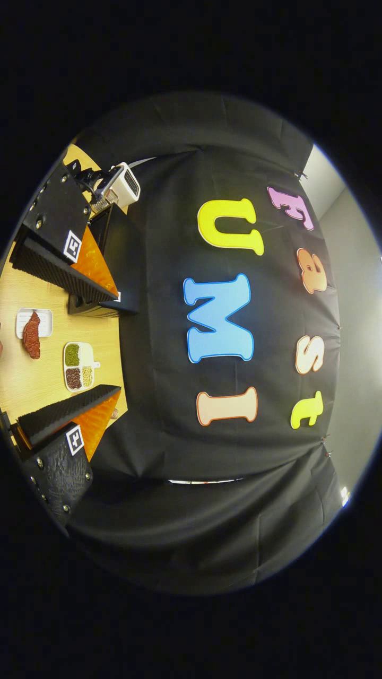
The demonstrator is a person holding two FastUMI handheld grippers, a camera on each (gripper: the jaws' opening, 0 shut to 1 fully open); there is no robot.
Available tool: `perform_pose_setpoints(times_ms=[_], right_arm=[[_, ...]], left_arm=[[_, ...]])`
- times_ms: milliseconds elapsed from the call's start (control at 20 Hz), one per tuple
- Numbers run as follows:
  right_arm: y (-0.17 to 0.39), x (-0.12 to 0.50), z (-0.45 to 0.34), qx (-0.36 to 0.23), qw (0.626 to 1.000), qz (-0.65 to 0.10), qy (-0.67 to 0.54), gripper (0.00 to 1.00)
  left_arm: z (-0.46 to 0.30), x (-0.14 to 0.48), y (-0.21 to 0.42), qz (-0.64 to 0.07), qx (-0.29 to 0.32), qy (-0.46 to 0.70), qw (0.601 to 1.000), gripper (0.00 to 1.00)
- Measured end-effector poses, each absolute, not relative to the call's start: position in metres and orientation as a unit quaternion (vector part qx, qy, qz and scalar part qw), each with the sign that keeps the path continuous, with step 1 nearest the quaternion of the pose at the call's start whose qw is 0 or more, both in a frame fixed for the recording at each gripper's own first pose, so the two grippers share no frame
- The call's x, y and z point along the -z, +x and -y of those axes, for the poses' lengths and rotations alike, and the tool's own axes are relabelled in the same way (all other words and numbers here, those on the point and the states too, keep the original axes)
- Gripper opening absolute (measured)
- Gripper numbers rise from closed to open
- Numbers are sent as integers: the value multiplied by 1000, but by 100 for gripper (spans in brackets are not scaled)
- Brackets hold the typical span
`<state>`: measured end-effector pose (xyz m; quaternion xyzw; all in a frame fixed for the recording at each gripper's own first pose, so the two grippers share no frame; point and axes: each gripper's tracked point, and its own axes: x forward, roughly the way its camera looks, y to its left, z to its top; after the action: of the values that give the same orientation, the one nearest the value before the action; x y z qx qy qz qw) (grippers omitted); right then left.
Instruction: Open the electric oven with the left hand, put the food in, and close the electric oven.
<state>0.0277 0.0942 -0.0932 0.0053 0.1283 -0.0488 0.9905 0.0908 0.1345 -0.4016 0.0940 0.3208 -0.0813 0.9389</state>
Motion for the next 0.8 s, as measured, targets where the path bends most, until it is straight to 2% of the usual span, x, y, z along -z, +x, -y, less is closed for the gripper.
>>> perform_pose_setpoints(times_ms=[50, 100, 150, 200, 300, 350, 450, 500, 600, 650, 800], right_arm=[[29, 97, -93, 47, 990, -134, 7, 95], [30, 101, -93, 44, 989, -139, 10, 95], [31, 105, -92, 45, 988, -144, 13, 95], [30, 110, -90, 45, 988, -149, 15, 95], [31, 117, -90, 43, 986, -160, 18, 95], [32, 118, -89, 41, 986, -162, 18, 95], [33, 118, -91, 36, 986, -162, 11, 95], [34, 121, -91, 33, 986, -164, 7, 95], [35, 122, -91, 28, 986, -167, 6, 95], [34, 119, -91, 28, 986, -165, 7, 95], [31, 120, -83, 35, 986, -162, 7, 96]], left_arm=[[-136, 400, 88, -316, 80, 92, 941, 97], [-139, 399, 85, -315, 77, 89, 942, 100], [-141, 399, 82, -315, 75, 87, 942, 93], [-146, 398, 81, -315, 69, 88, 943, 97], [-156, 382, 84, -304, 46, 88, 948, 97], [-157, 360, 91, -275, 36, 79, 958, 100], [-131, 315, 116, -215, 53, 26, 975, 97], [-121, 314, 126, -218, 58, 8, 974, 96], [-127, 351, 134, -269, 47, 15, 962, 96], [-130, 368, 134, -295, 39, 16, 955, 100], [-130, 378, 130, -306, 40, 13, 951, 97]])
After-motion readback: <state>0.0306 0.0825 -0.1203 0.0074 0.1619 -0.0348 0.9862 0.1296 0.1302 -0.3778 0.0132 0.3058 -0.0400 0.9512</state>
